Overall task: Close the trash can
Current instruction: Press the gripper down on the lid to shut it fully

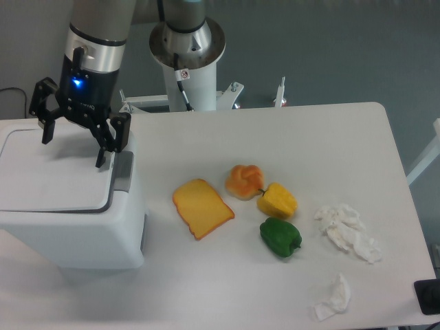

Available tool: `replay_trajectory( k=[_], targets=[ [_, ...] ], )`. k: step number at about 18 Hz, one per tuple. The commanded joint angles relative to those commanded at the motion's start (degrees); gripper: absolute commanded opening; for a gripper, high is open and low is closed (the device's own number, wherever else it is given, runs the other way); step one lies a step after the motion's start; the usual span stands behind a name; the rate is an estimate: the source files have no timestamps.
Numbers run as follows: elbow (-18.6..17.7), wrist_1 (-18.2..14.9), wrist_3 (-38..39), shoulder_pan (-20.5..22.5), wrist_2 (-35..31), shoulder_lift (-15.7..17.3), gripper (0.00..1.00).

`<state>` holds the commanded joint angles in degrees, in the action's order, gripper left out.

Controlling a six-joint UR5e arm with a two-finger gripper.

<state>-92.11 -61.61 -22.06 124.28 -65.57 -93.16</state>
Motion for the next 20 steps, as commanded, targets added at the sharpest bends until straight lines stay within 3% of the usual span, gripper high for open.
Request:
replay_trajectory(
  k=[20],
  targets=[
    [0.1, 0.0, 0.4, 0.5, -0.1, -1.3, 1.00]
  ],
)
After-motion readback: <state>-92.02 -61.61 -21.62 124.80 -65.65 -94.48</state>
